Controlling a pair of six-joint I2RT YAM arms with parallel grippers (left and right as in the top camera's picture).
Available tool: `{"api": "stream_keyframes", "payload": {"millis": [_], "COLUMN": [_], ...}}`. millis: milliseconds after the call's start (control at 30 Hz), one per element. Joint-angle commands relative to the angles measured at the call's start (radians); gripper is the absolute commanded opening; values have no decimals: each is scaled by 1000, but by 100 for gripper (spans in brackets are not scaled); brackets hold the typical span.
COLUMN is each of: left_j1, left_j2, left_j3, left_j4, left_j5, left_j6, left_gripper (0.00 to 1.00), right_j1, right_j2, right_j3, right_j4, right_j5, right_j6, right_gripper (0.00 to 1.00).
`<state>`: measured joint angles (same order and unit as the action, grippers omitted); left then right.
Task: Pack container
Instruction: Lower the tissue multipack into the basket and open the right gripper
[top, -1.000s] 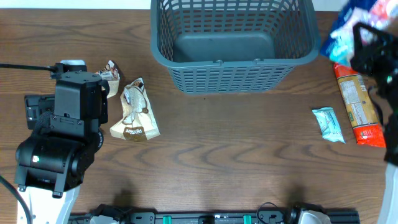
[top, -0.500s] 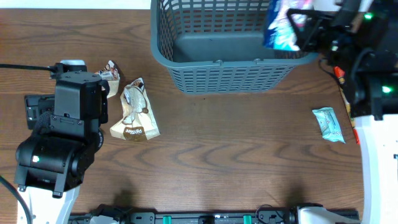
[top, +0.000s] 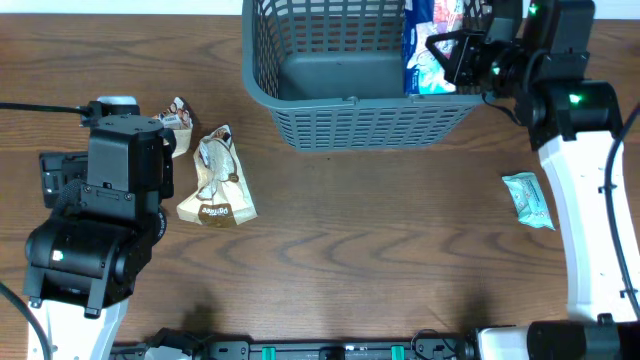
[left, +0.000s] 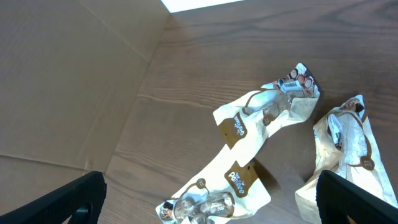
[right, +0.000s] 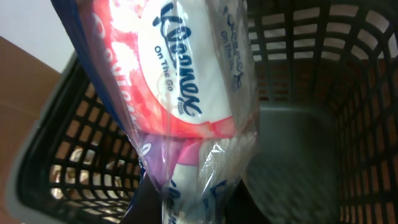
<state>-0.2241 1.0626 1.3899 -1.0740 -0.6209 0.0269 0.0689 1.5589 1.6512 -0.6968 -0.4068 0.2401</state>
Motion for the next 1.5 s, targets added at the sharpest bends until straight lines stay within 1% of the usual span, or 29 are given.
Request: {"api": "stream_keyframes", "payload": {"millis": [0, 200, 300, 467, 667, 700, 733, 800, 867, 933, 967, 1133, 1233, 1300, 1400, 1467], "left_j1": [6, 6, 6, 6, 6, 6, 6, 6, 6, 6, 6, 6, 6, 6, 6, 6], "left_j2": [1, 1, 1, 1, 1, 1, 1, 1, 1, 1, 1, 1, 1, 1, 1, 1], "left_j3": [15, 15, 15, 15, 15, 15, 15, 15, 15, 15, 15, 15, 15, 15, 15, 15], "left_j4": [-3, -3, -3, -3, -3, -3, -3, -3, -3, -3, -3, -3, -3, -3, -3, -3], "left_j5": [-16, -16, -16, -16, -16, -16, -16, -16, -16, -16, -16, -16, -16, -16, -16, -16], "left_j6": [-5, -5, -5, -5, -5, -5, -5, -5, -5, -5, -5, -5, -5, -5, -5, -5], "left_gripper": [99, 99, 99, 99, 99, 99, 99, 99, 99, 99, 99, 99, 99, 99, 99, 98], "right_j1": [11, 11, 11, 11, 11, 11, 11, 11, 11, 11, 11, 11, 10, 9, 6, 2], "right_j2": [8, 31, 58, 104, 132, 132, 132, 132, 132, 132, 132, 132, 132, 132, 132, 132], "right_j3": [24, 24, 24, 24, 24, 24, 24, 24, 24, 24, 24, 29, 52, 94, 210, 312], "right_j4": [10, 7, -21, -61, -55, -55, -53, -51, -52, -53, -53, -57, -74, -111, -204, -275], "right_j5": [-9, -3, 49, 66, 76, 82, 90, 97, 98, 97, 97, 97, 106, 143, 248, 315], "right_j6": [-44, -55, -71, -89, -92, -92, -92, -92, -92, -92, -92, -92, -92, -92, -111, -126], "right_gripper": [2, 2, 2, 1, 2, 7, 16, 29, 54, 69, 74, 73, 75, 75, 78, 84]}}
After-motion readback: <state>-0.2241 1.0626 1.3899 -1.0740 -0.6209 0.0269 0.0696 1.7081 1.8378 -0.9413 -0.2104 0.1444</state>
